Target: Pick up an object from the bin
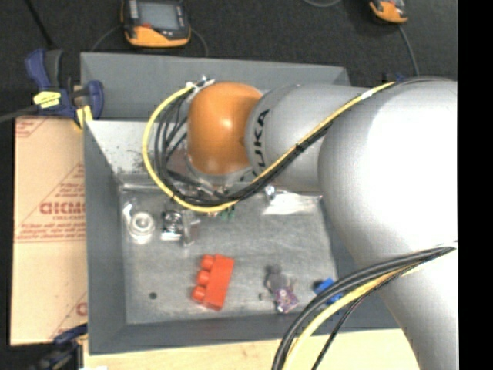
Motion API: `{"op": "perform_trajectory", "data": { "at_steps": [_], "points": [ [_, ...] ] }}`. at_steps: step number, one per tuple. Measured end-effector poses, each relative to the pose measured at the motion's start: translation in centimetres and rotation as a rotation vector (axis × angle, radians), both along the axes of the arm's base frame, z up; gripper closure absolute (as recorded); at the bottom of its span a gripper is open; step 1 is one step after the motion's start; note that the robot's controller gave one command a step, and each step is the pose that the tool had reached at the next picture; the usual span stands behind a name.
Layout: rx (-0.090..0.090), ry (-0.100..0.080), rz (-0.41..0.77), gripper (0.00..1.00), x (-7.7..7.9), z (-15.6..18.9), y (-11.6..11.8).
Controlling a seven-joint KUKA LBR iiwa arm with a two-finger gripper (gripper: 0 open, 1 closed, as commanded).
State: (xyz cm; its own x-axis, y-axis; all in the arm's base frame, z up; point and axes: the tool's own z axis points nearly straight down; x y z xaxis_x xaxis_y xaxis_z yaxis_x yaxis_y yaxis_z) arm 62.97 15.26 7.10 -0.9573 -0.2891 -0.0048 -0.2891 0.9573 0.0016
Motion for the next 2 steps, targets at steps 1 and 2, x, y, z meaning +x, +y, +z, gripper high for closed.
{"op": "perform_trajectory", "data": {
  "at_steps": [1,2],
  "points": [
    [-0.002,-0.008,0.020,1.00,-0.3,9.6,-0.9],
    [-0.002,-0.010,0.014,1.00,-0.2,21.8,-3.1]
  ]
}}
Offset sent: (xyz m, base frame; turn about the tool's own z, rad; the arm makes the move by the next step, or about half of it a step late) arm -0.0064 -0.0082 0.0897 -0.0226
